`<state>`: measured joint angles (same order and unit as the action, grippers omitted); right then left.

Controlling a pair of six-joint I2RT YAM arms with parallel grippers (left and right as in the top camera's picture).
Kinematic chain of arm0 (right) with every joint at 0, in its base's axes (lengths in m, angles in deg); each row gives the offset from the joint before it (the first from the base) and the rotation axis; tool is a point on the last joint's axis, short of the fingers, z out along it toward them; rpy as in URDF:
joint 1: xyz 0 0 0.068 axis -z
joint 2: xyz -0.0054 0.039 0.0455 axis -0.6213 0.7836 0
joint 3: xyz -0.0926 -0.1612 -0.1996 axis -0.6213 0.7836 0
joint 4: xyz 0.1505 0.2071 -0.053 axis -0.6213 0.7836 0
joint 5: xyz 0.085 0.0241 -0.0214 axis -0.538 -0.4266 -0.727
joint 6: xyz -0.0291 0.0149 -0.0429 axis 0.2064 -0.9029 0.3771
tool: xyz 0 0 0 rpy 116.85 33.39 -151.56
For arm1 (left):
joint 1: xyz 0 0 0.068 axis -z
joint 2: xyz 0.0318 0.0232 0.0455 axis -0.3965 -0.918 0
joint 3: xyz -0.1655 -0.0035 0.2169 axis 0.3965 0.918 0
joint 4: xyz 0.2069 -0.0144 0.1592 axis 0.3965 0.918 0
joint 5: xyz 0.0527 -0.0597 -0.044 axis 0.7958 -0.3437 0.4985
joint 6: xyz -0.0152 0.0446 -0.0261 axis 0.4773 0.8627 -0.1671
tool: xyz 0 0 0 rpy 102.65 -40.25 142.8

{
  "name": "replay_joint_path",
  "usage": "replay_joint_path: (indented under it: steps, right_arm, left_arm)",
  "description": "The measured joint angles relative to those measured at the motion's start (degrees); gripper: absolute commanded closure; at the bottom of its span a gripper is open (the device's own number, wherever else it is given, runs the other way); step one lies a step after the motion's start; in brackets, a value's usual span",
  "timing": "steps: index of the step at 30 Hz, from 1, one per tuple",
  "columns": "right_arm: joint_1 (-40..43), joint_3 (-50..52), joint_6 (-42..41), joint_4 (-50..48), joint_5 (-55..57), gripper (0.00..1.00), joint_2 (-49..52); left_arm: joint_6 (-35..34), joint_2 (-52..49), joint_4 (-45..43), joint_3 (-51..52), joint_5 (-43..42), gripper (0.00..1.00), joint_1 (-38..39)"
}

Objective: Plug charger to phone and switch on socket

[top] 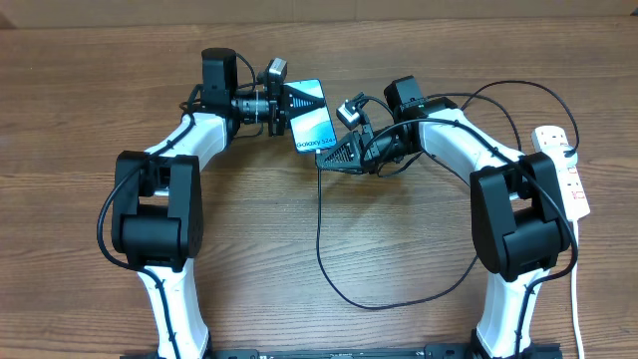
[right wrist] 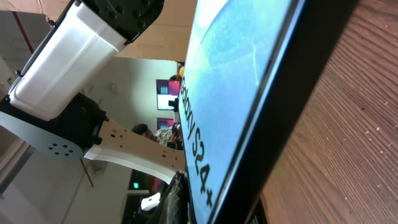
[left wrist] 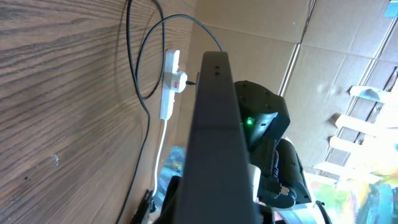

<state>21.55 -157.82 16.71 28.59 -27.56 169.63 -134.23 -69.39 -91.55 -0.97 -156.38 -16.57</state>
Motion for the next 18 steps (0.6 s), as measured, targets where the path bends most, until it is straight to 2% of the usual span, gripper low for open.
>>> replay_joint_path:
  steps: [18]
  right_arm:
    - [0.11, 0.0, -0.02, -0.04, -1.09, 0.96, 0.0]
  left_arm:
    - [0.02, 0.0, -6.45, 0.0, -3.91, 0.96, 0.0]
